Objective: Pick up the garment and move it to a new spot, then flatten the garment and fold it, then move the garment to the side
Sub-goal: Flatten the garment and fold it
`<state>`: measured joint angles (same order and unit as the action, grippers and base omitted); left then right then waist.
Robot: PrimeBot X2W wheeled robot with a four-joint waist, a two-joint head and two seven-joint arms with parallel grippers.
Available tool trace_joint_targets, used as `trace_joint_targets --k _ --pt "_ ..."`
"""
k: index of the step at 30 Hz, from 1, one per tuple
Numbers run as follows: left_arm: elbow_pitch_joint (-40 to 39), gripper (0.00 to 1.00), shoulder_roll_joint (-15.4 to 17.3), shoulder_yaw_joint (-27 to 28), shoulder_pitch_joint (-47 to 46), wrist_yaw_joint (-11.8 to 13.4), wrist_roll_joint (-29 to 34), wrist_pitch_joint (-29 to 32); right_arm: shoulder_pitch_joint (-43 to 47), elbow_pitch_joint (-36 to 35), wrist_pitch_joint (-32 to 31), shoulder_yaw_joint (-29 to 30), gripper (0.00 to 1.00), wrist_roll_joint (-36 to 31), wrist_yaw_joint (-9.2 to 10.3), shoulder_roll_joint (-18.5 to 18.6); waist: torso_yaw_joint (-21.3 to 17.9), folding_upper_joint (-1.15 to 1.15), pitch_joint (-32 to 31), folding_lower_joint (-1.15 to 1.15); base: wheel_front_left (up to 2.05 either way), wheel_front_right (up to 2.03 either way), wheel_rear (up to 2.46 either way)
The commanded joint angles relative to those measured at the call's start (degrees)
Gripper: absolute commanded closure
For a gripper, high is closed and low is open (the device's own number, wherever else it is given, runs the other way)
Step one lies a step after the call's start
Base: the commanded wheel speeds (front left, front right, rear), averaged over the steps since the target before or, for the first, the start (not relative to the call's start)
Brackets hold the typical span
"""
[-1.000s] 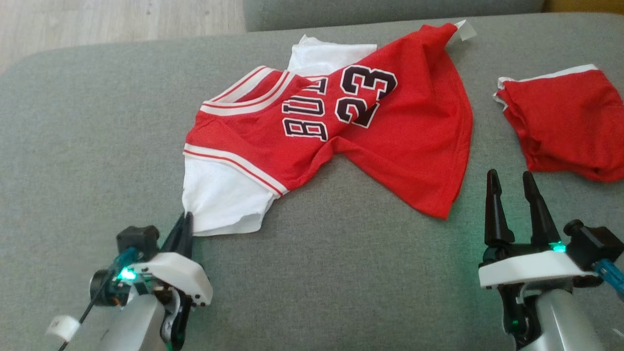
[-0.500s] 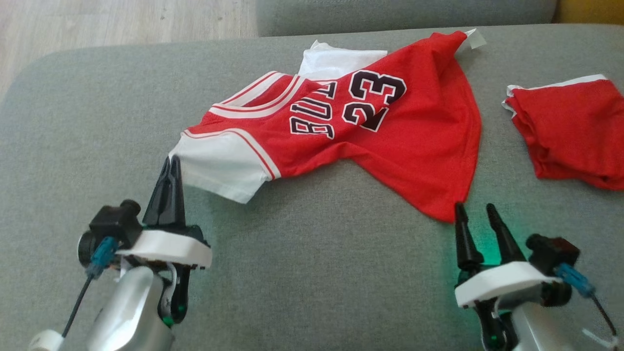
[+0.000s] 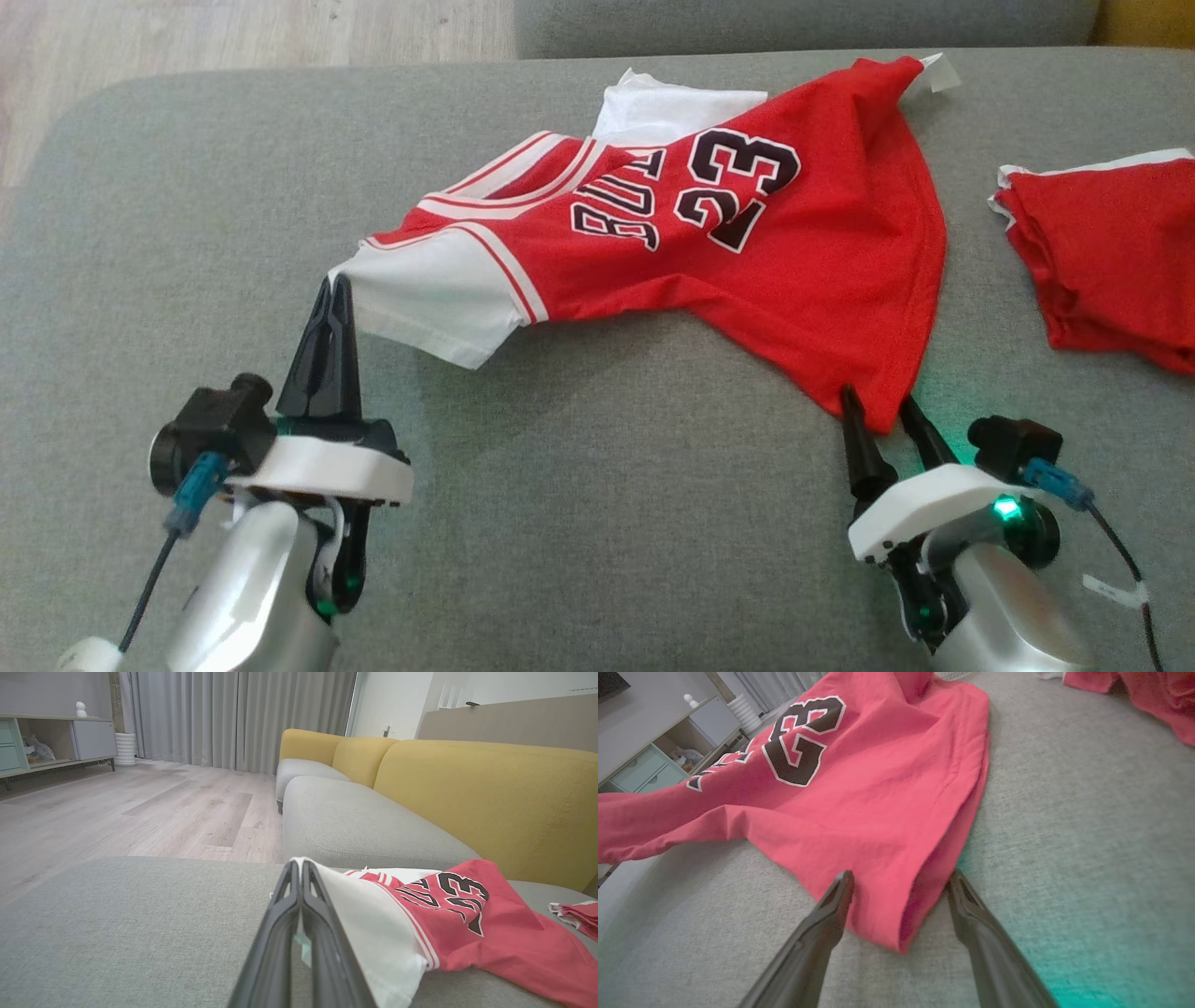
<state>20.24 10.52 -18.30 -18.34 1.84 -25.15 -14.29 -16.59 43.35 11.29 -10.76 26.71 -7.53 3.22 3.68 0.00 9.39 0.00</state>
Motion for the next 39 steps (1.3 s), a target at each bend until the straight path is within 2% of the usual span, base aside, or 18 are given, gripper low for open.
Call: trace_joint_targets --k 1,2,5,6,13,19,25,34,39 --pt "-2.0 1.0 1.69 2.04 -0.77 0.31 0.49 -0.63 -0.48 1.16 -0.24 -2.94 0.0 0.77 0.04 -0.35 0.14 0.0 -0.2 0.0 0.0 0.0 0.0" --pt "-1.99 1.0 1.73 2.04 -0.66 0.36 0.49 -0.63 -0.7 1.65 -0.19 -3.7 0.02 1.22 0.04 -0.35 0.17 0.0 -0.34 0.0 0.0 0.0 0.0" --pt "-1.91 1.0 1.88 2.16 -0.26 0.61 0.39 -0.64 -1.38 2.48 0.38 -5.42 0.87 2.34 0.04 -0.35 0.01 0.0 -0.84 0.0 0.0 0.0 0.0" --pt "-1.83 1.0 1.96 2.22 -0.08 0.69 0.34 -0.64 -1.6 2.55 0.78 -5.78 1.0 2.56 0.04 -0.35 -0.14 0.0 -1.1 0.0 0.0 0.0 0.0" --pt "-1.84 1.0 2.24 3.33 0.59 1.28 -0.89 -0.6 -2.59 0.41 3.22 -4.41 1.0 2.88 0.04 -0.35 -1.58 0.0 -3.2 0.0 0.0 0.0 0.0" --pt "-3.7 1.0 2.82 5.06 0.28 1.21 -2.76 -0.52 -3.05 -7.26 3.65 -0.27 1.0 0.47 0.04 -0.35 -3.08 0.0 -4.76 0.0 0.0 0.0 0.0" --pt "-5.94 1.0 4.23 5.77 -1.2 1.53 -1.8 -0.58 -3.94 -15.53 3.29 3.7 1.0 -3.92 0.04 -0.35 -3.54 0.0 -6.07 0.0 0.0 0.0 0.0" --pt "-14.11 1.0 2.46 9.49 -4.57 1.02 -6.5 -0.63 -5.29 -32.88 -4.87 7.95 1.0 -12.75 0.04 0.73 -3.18 0.0 -8.2 0.0 0.0 0.0 0.0" --pt "-23.82 1.0 1.63 12.16 -3.96 2.85 -7.71 -0.66 -4.24 -43.0 -9.75 8.15 1.0 -13.56 0.04 2.39 -3.34 0.0 -8.9 0.0 0.0 0.0 0.0"
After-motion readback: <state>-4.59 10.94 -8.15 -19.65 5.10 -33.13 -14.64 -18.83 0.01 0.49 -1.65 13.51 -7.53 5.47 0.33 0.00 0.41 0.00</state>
